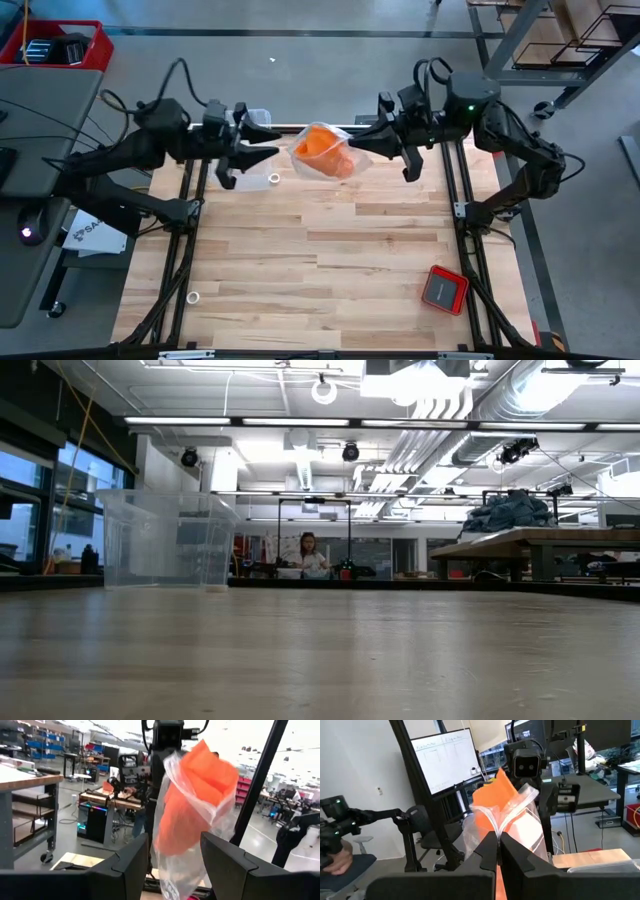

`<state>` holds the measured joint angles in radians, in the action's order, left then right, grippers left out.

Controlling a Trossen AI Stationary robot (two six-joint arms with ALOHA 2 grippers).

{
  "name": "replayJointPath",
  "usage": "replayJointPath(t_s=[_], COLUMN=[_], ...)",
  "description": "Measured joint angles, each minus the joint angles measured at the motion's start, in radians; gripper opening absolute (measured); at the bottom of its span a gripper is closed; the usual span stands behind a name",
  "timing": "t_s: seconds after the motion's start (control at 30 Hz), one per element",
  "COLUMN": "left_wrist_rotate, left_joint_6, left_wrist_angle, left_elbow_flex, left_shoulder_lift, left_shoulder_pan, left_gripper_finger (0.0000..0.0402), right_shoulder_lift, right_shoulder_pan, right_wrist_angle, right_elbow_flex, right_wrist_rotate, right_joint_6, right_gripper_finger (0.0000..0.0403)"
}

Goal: Roll bandage
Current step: Put the rolled orange bandage into the zip bag

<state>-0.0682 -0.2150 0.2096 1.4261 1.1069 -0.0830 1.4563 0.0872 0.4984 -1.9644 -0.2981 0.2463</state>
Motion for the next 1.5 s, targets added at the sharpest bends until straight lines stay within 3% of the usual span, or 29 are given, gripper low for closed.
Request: replayJointPath(t_s=[0.47,0.9,1.13,1.5], left_wrist_rotate=[0.006,-0.083,-0.070,-0.062], left_joint_6=[-0.027,-0.062,-0.072,-0.061], left_wrist_angle=[-0.027,-0.091,-0.033,-0.105], left_elbow_flex=[0.000,0.000,0.001,0.000], left_shoulder_lift=[0.015,0.045,-0.013,0.045], left_shoulder_pan=[0.015,0.021,0.020,0.020], left_gripper_finger=[0.0178,0.0178,0.0178,0.0178], right_shoulder_lift=[0.003,0.003,0.003,0.003], right_shoulder_pan=[-0.001,-0.003,-0.003,-0.003], right_wrist_angle=[-0.002,-0.002,-0.002,-0.002], right_elbow_flex=[0.000,0.000,0.000,0.000], right_wrist_rotate=[-0.010,-0.010,-0.010,-0.009], right_joint_6=[0.012,0.016,0.013,0.008], right_gripper_finger=[0.0000,0.0000,0.0000,0.0000])
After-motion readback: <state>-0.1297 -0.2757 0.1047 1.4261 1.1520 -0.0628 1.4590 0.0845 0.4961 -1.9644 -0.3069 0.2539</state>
